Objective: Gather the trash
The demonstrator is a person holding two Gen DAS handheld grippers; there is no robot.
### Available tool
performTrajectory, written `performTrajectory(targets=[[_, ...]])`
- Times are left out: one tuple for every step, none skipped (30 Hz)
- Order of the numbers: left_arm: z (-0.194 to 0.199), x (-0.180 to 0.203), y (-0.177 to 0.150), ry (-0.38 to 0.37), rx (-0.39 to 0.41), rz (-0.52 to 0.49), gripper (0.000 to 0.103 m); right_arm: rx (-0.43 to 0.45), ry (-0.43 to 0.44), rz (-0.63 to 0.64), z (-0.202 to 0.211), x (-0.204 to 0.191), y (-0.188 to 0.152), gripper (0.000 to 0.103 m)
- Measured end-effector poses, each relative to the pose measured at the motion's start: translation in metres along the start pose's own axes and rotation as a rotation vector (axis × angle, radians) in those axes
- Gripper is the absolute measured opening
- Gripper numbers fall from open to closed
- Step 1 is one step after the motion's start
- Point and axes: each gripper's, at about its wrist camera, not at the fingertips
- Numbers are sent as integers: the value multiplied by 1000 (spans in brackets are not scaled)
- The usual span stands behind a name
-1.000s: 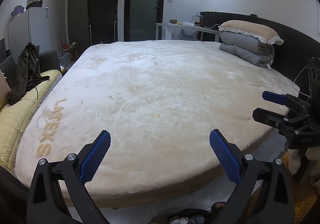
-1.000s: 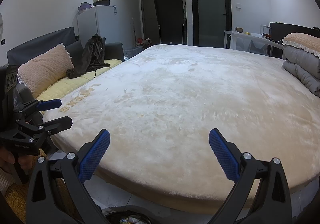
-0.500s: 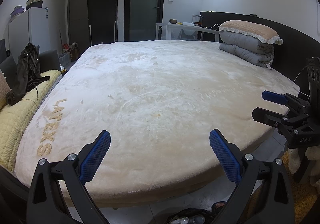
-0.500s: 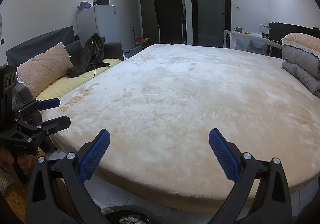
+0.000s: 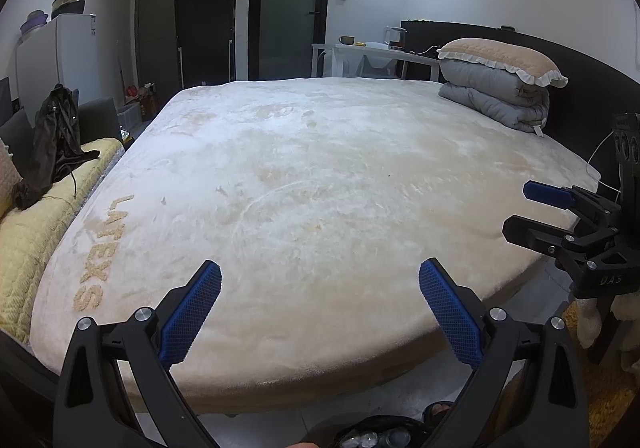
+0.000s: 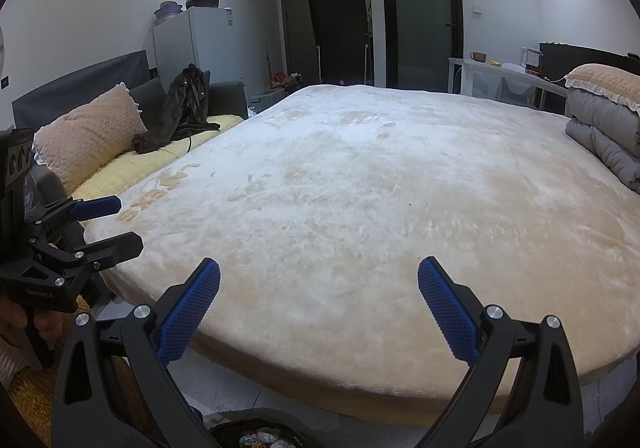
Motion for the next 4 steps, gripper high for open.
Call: performTrajectory(targets=[[0, 0, 0, 1, 0, -1, 97, 0, 1, 0, 0, 0, 0, 98], [0, 0, 0, 0, 1, 0, 97, -1, 1, -1, 0, 1, 0, 98], [-1, 0, 0, -2, 1, 1, 97, 1, 2, 0, 0, 0, 0, 98], [-2, 0, 1, -3, -1, 4, 97, 1, 2, 0, 0, 0, 0, 98]])
Point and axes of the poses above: each gripper's, at about its wrist camera, not at the fingertips, and z roughly against the way its jaws point, x to its right, y to its top, and after that the axes turned 2 degrees about -y, right-handed
